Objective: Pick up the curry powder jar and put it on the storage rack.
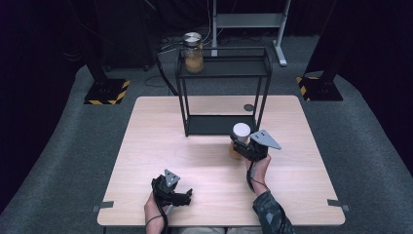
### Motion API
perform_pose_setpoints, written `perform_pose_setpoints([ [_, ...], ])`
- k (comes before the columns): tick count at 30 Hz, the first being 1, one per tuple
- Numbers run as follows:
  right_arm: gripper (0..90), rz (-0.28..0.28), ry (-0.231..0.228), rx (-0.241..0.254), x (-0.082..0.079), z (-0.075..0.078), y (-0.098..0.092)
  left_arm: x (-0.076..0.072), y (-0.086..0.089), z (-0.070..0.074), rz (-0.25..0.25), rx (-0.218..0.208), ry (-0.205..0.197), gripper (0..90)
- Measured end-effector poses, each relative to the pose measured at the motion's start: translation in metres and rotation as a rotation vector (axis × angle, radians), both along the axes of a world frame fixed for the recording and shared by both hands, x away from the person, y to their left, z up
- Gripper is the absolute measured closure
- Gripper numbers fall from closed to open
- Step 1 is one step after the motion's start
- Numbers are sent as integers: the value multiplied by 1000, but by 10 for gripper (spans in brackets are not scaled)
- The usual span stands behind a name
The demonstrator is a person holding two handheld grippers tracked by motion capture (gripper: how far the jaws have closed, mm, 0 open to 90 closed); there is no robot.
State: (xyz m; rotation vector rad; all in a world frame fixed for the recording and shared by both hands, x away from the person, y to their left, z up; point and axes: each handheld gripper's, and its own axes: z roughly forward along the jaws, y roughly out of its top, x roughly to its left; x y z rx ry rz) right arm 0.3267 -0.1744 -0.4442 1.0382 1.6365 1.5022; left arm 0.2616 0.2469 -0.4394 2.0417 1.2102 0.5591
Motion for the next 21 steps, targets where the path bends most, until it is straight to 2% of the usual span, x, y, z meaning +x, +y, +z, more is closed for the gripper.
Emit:
perform_pose_setpoints([
  [8,335,16,-9,-13,-5,15,-8,0,0,0,0,-1,1,3],
  [21,335,30,-49,-10,-15,39,-18,1,1,0,1,-6,7,3],
])
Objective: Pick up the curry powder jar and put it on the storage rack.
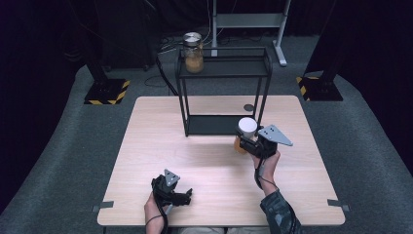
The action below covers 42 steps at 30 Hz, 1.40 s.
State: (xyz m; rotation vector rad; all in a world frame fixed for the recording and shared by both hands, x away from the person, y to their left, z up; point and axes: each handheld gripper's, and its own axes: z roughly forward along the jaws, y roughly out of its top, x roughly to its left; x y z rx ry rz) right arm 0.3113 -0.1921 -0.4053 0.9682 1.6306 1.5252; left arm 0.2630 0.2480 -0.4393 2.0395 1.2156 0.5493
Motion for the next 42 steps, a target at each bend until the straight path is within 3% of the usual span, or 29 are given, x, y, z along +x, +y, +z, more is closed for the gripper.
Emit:
perform_pose_setpoints([
  [14,334,15,-29,-20,-7,25,-8,0,0,0,3,0,1,2],
  [29,334,24,-18,-34,-2,45,-16,0,0,0,5,-4,3,2],
  [42,334,43,10,-7,9,69,-28,0,-1,0,4,2,1,2],
])
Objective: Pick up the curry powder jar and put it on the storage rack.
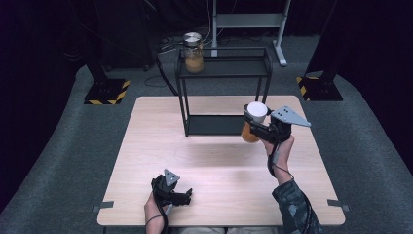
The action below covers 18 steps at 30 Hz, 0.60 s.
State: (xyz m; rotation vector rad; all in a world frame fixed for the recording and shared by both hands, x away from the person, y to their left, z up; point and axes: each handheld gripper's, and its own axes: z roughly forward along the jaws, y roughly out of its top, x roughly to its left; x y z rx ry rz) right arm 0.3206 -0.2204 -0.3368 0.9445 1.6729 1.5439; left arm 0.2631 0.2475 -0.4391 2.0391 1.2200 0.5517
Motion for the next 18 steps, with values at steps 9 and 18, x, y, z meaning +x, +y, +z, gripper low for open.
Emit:
perform_pose_setpoints([
  [9,334,-1,-10,-9,3,20,-3,0,0,0,1,-1,1,2],
  [18,334,-2,-16,-10,8,41,-6,0,0,0,1,0,-2,2],
])
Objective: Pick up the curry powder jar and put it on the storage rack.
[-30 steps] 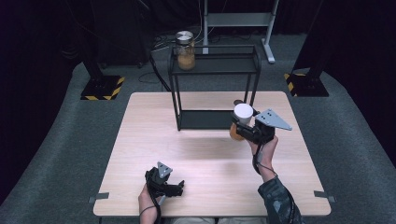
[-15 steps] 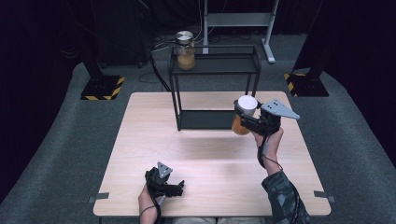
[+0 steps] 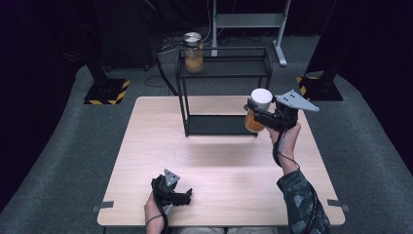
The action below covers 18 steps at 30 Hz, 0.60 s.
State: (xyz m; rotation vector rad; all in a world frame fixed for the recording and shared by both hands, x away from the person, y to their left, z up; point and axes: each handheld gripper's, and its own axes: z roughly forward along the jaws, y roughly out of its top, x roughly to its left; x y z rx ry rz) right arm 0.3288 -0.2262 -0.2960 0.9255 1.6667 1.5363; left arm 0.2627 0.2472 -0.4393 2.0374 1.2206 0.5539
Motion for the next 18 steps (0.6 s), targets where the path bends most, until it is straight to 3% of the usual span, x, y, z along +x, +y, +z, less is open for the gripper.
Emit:
perform_pose_setpoints([
  [18,334,0,-19,-19,6,36,0,0,0,0,0,1,-1,2],
])
